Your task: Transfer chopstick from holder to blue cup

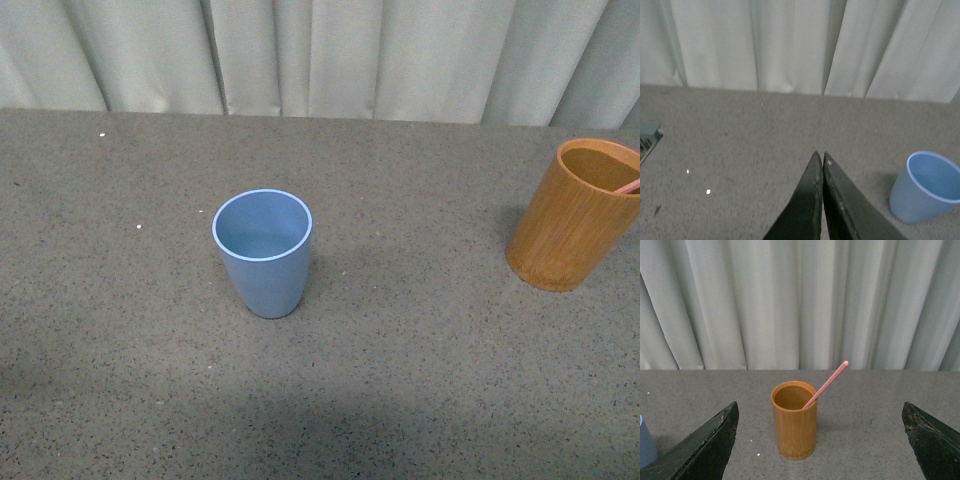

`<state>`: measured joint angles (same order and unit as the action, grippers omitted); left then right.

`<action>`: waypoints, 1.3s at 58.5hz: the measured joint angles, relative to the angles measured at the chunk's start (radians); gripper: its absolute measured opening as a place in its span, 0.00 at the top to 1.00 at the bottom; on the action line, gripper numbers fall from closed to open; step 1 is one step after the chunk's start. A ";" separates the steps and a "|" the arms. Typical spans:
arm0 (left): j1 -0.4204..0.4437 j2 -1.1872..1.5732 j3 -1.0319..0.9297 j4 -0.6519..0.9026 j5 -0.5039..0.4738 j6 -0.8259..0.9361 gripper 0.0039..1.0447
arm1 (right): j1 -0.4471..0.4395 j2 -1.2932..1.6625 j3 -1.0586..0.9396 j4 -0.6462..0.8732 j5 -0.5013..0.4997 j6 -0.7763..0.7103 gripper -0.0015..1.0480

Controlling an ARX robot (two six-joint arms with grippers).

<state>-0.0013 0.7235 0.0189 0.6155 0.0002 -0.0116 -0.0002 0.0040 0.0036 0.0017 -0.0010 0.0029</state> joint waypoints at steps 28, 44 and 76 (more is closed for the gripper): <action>0.000 -0.719 0.001 -0.614 0.000 0.004 0.97 | 0.000 0.000 0.000 0.000 0.000 0.000 0.09; 0.000 -0.719 0.001 -0.614 0.000 0.004 0.97 | 0.000 0.000 0.000 0.000 0.000 0.000 0.09; 0.000 -0.720 0.001 -0.615 0.000 0.004 0.57 | 0.048 0.445 0.173 -0.134 0.592 0.378 0.09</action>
<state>-0.0013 0.0032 0.0196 0.0006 -0.0002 -0.0074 0.0475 0.4492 0.1764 -0.1318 0.5907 0.3809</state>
